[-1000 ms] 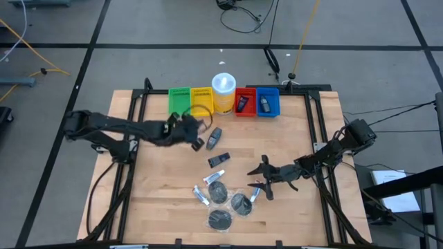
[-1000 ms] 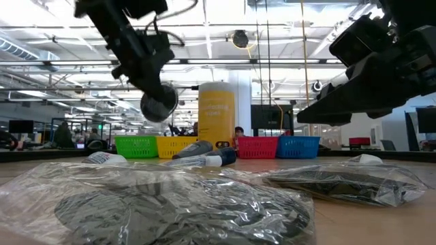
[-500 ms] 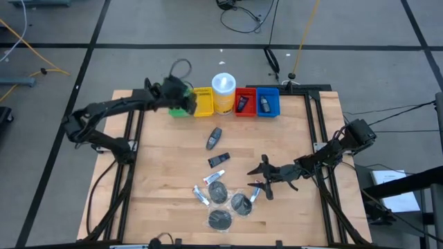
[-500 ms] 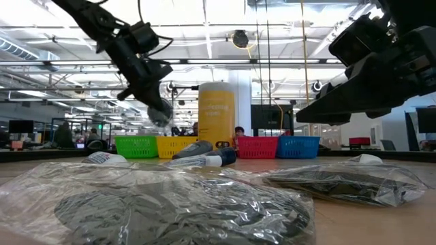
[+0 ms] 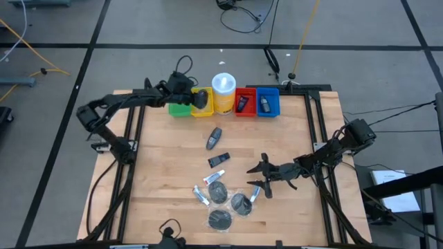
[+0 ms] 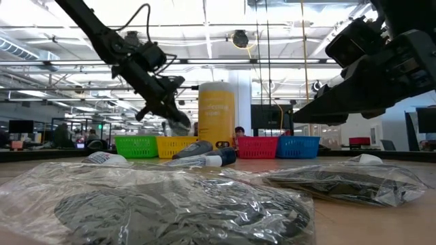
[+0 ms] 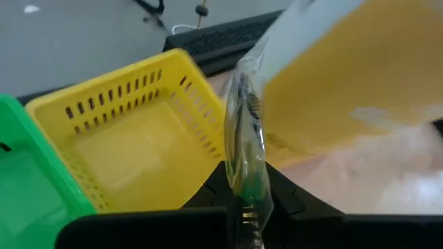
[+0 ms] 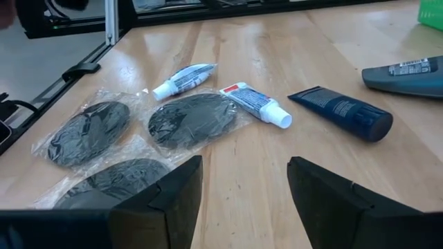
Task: Pick & Place Travel size toiletries
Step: Put the black hairbrush into the yellow basket, then put the black deodorant into the blue basket
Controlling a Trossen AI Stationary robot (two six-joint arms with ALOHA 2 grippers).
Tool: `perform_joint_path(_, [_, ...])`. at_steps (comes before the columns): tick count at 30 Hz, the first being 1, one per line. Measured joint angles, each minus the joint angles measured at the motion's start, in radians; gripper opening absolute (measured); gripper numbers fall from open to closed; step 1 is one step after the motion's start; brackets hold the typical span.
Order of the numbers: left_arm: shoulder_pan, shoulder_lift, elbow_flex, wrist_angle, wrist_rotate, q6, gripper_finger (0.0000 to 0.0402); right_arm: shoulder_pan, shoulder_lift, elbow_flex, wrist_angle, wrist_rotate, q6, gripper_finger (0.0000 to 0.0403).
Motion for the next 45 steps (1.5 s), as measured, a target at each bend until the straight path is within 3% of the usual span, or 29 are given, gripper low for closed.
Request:
perform_joint_path(4, [0.004,0.047,0.0,0.02,-0.001,0.018,0.0039,0.0,0.0,0.0,0.0,0.0,0.001,0.0201])
perform_joint_path(12, [0.017,0.066,0.0,0.047,-0.009,0.074,0.0144,0.0,0.0,0.0,0.0,-0.003,0.002,0.0201])
perform_joint_path(18, [0.05,-0.027,0.0,0.038,-0.011,0.089,0.0197,0.0,0.0,0.0,0.0,-0.003,0.002,0.0201])
perform_joint_path(24, [-0.008,-0.205,0.0,-0.049,-0.012,0.181,0.0194,0.0,0.0,0.0,-0.001,-0.003,0.002,0.0201])
perform_joint_path(29, [-0.207,-0.332,0.0,-0.151,-0.067,0.277,0.0168,0.0,0.0,0.0,0.0,-0.002,-0.007,0.0201])
perform_joint_path(35, [-0.575,-0.37,-0.074,-0.133,-0.323,0.314,0.0141,0.0,0.0,0.0,0.0,-0.003,-0.024,0.0201])
perform_joint_path(41, [-0.915,-0.32,-0.212,0.093,-0.562,0.26,0.0132,0.0,0.0,0.0,0.008,-0.003,-0.024,0.0201])
perform_joint_path(45, [-1.057,-0.253,-0.299,0.298,-0.623,0.24,0.0132,0.0,0.0,0.0,0.019,-0.003,-0.024,0.0201])
